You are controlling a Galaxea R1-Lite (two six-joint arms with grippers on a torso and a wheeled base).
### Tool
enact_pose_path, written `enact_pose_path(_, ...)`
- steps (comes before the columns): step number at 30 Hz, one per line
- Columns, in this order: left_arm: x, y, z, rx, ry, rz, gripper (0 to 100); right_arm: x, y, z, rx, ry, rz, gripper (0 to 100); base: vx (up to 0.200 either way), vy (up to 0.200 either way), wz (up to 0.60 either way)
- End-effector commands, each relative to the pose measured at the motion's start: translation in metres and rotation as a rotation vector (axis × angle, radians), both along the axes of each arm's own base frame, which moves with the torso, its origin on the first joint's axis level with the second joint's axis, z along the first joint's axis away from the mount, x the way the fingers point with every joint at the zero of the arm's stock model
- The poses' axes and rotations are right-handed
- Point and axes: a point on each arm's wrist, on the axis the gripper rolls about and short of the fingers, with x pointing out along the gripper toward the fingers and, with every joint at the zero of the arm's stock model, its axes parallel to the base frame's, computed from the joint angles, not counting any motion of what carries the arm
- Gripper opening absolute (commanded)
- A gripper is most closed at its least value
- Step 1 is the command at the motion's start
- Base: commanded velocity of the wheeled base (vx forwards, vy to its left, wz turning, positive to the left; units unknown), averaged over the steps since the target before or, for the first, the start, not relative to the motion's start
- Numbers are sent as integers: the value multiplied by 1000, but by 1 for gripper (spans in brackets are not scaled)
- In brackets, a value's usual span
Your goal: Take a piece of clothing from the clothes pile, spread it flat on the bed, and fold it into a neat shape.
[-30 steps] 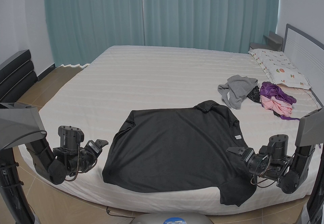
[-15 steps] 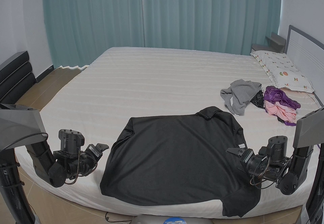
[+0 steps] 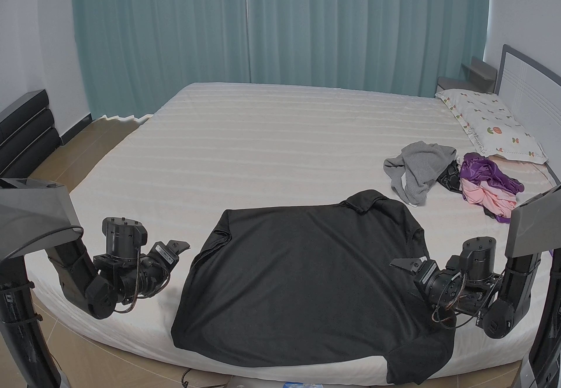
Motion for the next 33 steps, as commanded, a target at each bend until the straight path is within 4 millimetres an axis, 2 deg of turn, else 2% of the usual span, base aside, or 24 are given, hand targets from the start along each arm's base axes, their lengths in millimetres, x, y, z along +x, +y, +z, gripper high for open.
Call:
enact_pose_path(1,17,-4,6,-9,-50,-4,100,0,0,-1,-1,5,2,100,0,0,0)
enact_pose_path(4,39,-9,5,-9,-94,-12,100,1,1,-4,-3,9,2,100,0,0,0)
enact_pose_path(5,39,-9,5,-9,-94,-12,100,1,1,-4,-3,9,2,100,0,0,0)
enact_pose_path(6,57,-12,-1,4,-120,-23,100,2,1,-6,-7,16,2,100,0,0,0)
enact_pose_path(8,74,-16,-9,15,-140,-29,100,2,1,-7,-9,18,-3,100,0,0,0)
enact_pose_path(15,119,-24,-26,59,-158,-59,100,1,3,-9,-13,25,6,100,0,0,0)
enact_pose_path(20,151,-33,-26,69,-221,-73,100,0,3,-10,-15,31,9,100,0,0,0)
enact_pose_path(23,169,-50,-30,106,-212,-122,100,1,4,-12,-13,25,9,100,0,0,0)
enact_pose_path(26,177,-60,-33,118,-211,-121,100,1,4,-15,-16,20,13,100,0,0,0)
enact_pose_path(30,177,-59,-37,124,-202,-114,100,1,4,-17,-19,17,14,100,0,0,0)
enact_pose_path(33,176,-60,-34,125,-205,-111,100,1,4,-18,-20,18,15,100,0,0,0)
